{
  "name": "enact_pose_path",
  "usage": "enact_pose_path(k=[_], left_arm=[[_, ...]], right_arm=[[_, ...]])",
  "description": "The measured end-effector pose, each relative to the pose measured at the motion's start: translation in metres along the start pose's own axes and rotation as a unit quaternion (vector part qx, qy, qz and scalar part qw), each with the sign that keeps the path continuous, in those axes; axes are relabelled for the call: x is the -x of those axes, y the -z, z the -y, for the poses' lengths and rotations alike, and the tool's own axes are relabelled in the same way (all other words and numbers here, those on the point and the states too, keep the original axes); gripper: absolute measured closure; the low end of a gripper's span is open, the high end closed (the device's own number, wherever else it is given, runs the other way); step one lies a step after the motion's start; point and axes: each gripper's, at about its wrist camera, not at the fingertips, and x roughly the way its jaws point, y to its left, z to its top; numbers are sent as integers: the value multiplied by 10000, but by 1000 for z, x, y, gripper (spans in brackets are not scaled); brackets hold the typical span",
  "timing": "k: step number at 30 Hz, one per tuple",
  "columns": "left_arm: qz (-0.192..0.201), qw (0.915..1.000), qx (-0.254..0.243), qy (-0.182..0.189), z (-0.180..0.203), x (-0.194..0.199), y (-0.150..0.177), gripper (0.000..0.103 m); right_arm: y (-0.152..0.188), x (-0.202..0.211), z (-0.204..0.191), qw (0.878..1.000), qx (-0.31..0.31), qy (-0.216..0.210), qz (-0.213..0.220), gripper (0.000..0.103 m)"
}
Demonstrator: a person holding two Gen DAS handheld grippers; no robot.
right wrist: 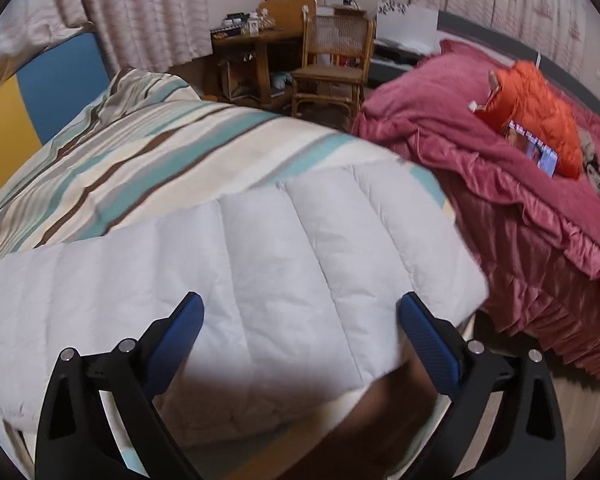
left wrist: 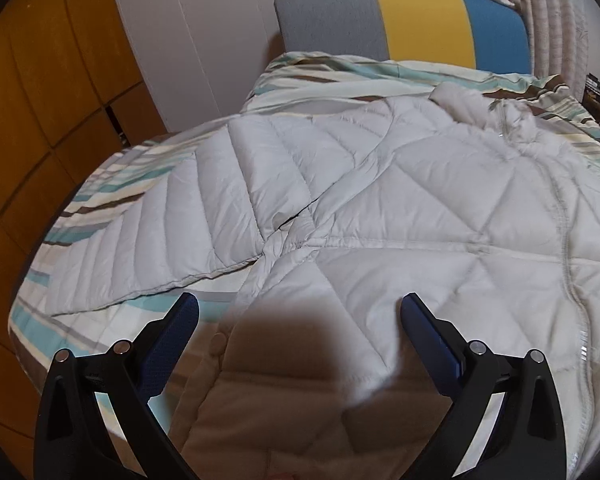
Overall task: Fold large clothes
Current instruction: 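Grasp the white jacket's sleeve cuff with the right tool and lift it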
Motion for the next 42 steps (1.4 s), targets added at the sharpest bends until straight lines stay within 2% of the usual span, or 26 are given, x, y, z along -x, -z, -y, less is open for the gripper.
enact_pose_path(k=[2,5,7,8,10,13,17,23,26,32,35,38,42], left_arm=[[-125,9997,165,121,-3,-8,1,3],[-274,9986,370,255,-8,-21,6,3],[-243,9990,305,224,-4,-23,9,3],[-189,9993,252,209,-3,-24,12,3],[-152,9995,222,171,-1,-26,14,3],[-140,9995,250,130,0,-29,16,3],[-170,9995,245,143,2,-32,16,3],[-159,9986,383,335,-3,-34,18,3],[-83,9985,400,357,-4,-32,20,3],[-19,9984,432,375,-4,-31,21,3],[-3,9981,462,417,-5,-31,22,3],[6,9978,488,445,-6,-31,22,3],[12,9975,520,480,-7,-31,22,3]], right_arm=[[1,-3,-1,10000,53,25,31,6],[6,-6,-3,9999,91,2,113,15],[8,-5,-8,9996,198,10,218,35],[7,-3,-10,9993,239,-35,280,41],[7,-1,-13,9991,230,-135,330,61],[3,1,-18,9984,231,-351,373,81],[0,14,-38,9961,463,-445,607,87],[6,60,-91,9826,993,-815,1343,87],[17,90,-130,9681,1488,-1084,1698,87],[59,137,-218,9254,2593,-1487,2330,87],[86,154,-260,8968,3193,-1560,2636,87],[115,165,-300,8628,3789,-1668,2903,87],[145,174,-337,8325,4264,-1977,2932,87]])
